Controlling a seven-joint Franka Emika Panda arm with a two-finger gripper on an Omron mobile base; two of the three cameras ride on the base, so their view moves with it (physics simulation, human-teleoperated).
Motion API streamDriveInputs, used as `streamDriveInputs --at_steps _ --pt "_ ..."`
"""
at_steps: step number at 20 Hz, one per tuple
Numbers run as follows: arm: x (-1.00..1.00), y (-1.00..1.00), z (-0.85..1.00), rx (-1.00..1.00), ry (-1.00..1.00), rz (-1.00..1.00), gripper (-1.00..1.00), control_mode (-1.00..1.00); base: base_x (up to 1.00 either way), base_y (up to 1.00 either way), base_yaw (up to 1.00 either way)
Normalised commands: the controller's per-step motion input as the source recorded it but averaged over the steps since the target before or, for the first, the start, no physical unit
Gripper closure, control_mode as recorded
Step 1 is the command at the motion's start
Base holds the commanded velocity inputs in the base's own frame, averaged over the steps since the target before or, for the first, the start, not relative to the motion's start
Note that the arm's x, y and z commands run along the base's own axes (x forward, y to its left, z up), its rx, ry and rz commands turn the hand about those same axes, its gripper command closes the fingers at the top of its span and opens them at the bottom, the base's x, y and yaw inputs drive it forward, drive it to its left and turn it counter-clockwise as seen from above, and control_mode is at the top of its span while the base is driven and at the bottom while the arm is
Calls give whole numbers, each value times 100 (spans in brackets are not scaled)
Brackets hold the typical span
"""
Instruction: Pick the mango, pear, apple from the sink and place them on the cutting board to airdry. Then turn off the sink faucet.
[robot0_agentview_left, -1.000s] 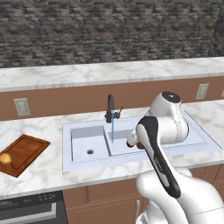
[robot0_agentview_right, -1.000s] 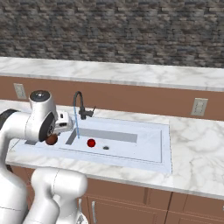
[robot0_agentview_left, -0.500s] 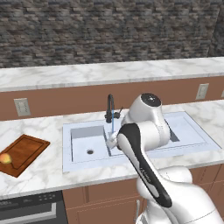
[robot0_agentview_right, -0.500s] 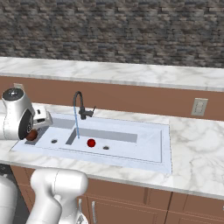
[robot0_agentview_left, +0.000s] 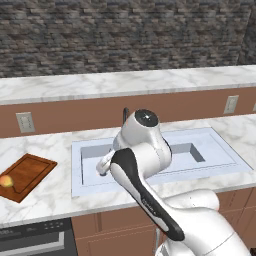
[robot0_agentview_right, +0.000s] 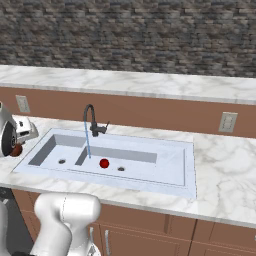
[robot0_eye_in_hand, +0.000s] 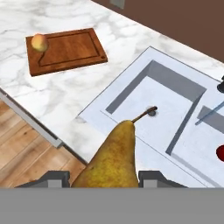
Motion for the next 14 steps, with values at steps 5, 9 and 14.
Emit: streamDriveInputs --at_steps 5,9,14 --pt "0 73 4 -1 -4 7 100 -100 0 0 0" --pt "0 76 1 -1 -4 6 100 -100 0 0 0" --pt "2 80 0 -3 -1 6 100 -100 0 0 0"
